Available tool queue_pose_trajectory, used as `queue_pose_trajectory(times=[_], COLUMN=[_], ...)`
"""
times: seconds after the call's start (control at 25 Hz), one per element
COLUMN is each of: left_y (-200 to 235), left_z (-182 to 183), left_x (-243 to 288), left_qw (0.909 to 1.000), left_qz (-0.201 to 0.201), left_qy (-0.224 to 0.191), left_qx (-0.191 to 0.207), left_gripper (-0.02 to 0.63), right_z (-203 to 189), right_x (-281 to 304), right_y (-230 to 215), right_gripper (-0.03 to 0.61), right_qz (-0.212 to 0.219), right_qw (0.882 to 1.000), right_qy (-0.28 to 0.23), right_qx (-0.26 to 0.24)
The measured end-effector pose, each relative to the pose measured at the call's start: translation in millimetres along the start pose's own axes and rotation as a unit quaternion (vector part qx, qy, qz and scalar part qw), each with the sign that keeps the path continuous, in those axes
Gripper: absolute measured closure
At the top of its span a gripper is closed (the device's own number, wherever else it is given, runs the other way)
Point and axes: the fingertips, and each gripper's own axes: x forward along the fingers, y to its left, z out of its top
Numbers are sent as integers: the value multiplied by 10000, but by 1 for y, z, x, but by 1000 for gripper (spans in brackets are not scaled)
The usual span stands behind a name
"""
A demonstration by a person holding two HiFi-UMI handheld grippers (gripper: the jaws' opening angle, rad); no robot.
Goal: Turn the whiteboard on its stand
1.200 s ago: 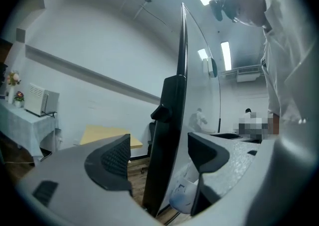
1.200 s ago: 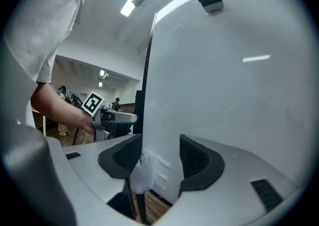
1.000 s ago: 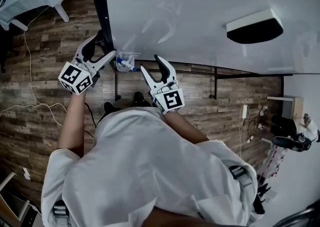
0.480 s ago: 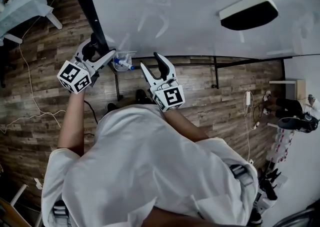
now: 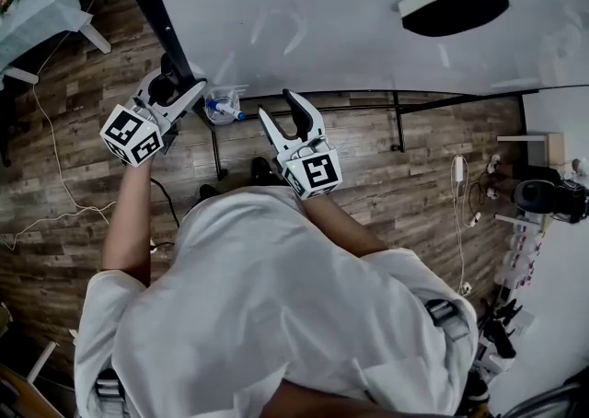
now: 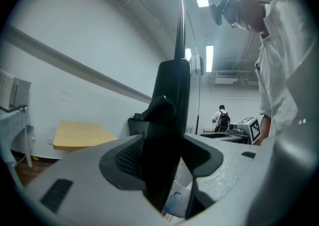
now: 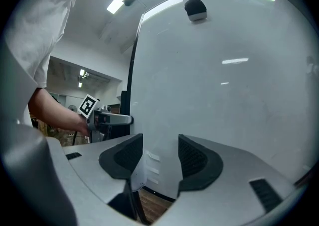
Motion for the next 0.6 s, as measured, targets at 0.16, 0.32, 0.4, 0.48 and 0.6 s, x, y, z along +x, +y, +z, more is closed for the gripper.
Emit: queue_pose_trajectory(times=[0.16,0.32,0.4,0.48,0.6], left_y=[-1,0,1,1,0], left_z=[1,1,1,1,2], left_x=[-1,-1,-2,-2,-3], left_qw=[10000,9999,9999,9998,9999], left_qz=[5,-7,-33,-47,-6], left_qy=[34,71,118,145,111], left_qx=[67,93,116,136,125], left_gripper=[383,388,392,394,396], right_z=[1,2,1,1,2], right_x=[-1,3,5,6,7], right_y=[1,0,0,2,4], right_gripper=[360,362,364,364,365], right_qz=[34,140,185,241,315], right_qw=[10000,9999,9998,9997,9995], right_qy=[17,35,43,42,35], right_qx=[8,-61,-79,-83,-70])
